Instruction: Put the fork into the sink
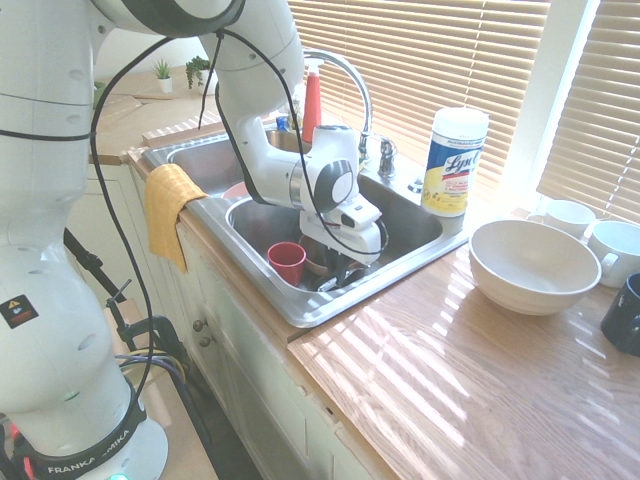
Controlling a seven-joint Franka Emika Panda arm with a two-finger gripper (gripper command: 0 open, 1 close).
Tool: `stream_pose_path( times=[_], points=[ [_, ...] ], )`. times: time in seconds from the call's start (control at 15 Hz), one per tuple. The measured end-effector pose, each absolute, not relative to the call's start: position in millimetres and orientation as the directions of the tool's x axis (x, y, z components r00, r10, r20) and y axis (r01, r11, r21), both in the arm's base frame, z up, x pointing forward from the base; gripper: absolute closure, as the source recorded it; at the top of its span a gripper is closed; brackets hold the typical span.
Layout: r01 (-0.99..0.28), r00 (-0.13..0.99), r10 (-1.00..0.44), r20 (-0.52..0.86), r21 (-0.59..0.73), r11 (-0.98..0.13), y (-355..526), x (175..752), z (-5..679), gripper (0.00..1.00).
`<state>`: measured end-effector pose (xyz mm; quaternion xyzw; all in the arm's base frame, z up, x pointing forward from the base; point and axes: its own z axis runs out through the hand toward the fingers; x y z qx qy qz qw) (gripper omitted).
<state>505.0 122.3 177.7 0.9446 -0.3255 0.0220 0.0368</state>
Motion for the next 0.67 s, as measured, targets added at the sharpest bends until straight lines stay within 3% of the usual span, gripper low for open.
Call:
stream_pose_path(
  times=[0.67],
  points=[
    [-0.637,0.768,-0.634,0.093,-0.005,-0.771,129.8,515.4,212.3,0.0]
  ],
)
